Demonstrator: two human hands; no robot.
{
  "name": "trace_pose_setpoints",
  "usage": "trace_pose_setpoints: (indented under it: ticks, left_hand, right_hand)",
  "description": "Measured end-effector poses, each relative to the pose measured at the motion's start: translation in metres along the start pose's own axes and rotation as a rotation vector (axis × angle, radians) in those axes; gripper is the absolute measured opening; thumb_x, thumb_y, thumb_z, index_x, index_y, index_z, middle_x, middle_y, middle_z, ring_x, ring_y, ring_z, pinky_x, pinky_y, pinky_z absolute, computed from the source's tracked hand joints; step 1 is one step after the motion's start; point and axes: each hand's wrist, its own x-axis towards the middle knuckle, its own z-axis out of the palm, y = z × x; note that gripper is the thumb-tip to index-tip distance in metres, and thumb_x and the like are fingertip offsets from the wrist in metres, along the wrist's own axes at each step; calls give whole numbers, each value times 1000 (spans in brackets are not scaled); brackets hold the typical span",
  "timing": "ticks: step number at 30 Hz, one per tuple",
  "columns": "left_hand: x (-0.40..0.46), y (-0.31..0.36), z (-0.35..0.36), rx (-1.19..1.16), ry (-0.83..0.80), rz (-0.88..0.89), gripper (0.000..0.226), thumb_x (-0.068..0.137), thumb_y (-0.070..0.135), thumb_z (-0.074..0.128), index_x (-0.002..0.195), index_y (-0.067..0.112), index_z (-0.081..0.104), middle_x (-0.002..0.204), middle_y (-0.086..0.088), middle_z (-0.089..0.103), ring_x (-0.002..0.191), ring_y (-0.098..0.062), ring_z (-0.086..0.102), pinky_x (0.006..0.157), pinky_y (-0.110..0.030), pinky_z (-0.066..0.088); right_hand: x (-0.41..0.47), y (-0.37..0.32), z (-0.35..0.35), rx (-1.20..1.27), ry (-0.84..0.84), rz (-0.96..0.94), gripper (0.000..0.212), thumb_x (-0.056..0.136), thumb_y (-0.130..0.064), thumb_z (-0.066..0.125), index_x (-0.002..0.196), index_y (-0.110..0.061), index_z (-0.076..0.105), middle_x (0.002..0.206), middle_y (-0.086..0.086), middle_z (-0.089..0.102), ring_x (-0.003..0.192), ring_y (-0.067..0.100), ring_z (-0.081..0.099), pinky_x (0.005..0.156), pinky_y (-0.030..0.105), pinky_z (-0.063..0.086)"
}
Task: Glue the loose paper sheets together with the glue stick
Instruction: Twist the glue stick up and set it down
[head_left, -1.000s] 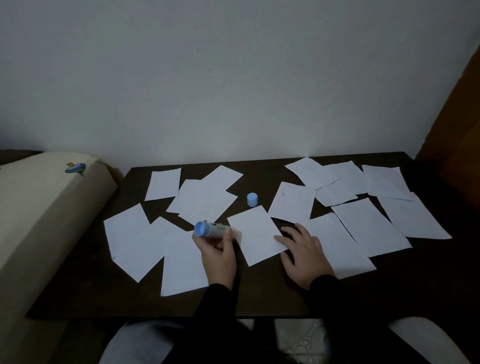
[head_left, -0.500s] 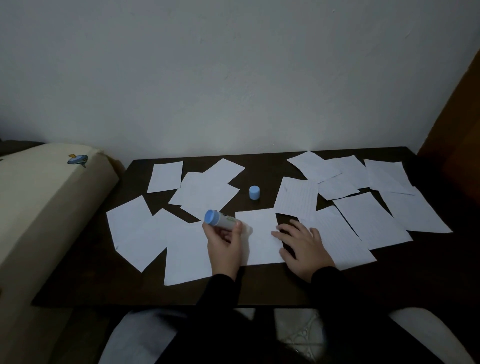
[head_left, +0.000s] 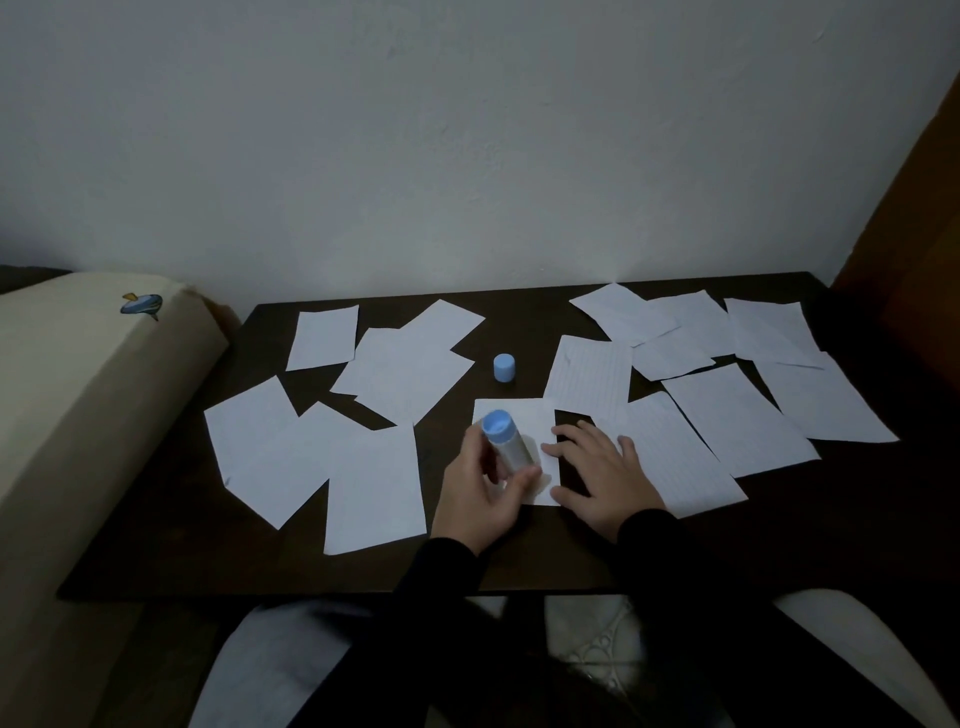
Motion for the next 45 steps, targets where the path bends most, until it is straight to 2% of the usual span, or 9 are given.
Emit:
trace_pose_setpoints:
  ticks: [6,13,17,21,27,33,38,42,45]
  left_hand:
    - [-2,2,0,49,-78,84,56,82,28,76,129,17,47,98,17,53,87,11,51,74,-6,41]
    - [-2,1,-6,95,-51,88,55,84,28,74,126,36,38,109,24,48,101,16,46,81,0,39]
    - [-4,-2,-8,97,33,106,54,83,22,74,125,33,41,112,23,46,109,21,41,85,4,34]
    - [-2,-9,-6,116,108,105,52,84,21,72,131,20,49,112,12,48,109,13,45,81,0,39]
    - [-2,-10,-5,86,185,26,54,85,17,71,133,19,48,113,12,46,105,6,49,77,-1,40]
    - [0,-9,-8,-218,385,-136,52,88,22,68,130,25,38,114,10,54,106,-6,53,85,-15,43]
    - [5,-7,-12,-404,548,-254,52,92,29,62,132,33,30,108,22,48,98,7,51,78,-8,40]
    - [7,-7,-13,-461,613,-293,59,93,27,61,141,27,26,109,18,47,100,2,51,84,-12,41]
    - [10,-5,-15,-532,687,-337,66,94,28,60,146,27,20,122,7,45,112,-6,46,93,-18,40]
  right_hand:
    - [-1,0,0,-2,10,3,51,90,-48,51,138,-37,38,155,-13,20,145,11,8,115,48,4]
    - [-1,-4,-4,-2,-11,20,52,90,-45,52,139,-36,38,156,-12,20,146,13,8,115,49,4]
    - [-2,-5,-5,-15,-11,28,53,91,-45,52,141,-36,37,156,-12,19,146,13,8,116,49,3]
    - [-3,-5,-6,-11,-18,33,54,91,-46,51,141,-35,37,156,-12,19,146,13,8,117,49,4]
    - [-2,-6,-6,-17,-25,32,54,91,-47,50,142,-35,36,157,-12,18,146,14,8,117,50,3]
    - [-3,-4,-4,8,2,11,53,90,-46,51,140,-34,39,158,-12,16,147,14,6,117,49,5]
    - [-4,-6,-5,11,-10,20,54,90,-49,51,140,-34,39,157,-14,19,147,14,6,117,50,4]
    - [-5,-6,-6,-4,-11,14,57,88,-54,51,140,-34,39,157,-12,19,147,15,7,118,50,5]
    - [-5,-7,-7,-1,-11,12,56,88,-54,52,139,-33,40,157,-11,19,147,15,7,118,50,4]
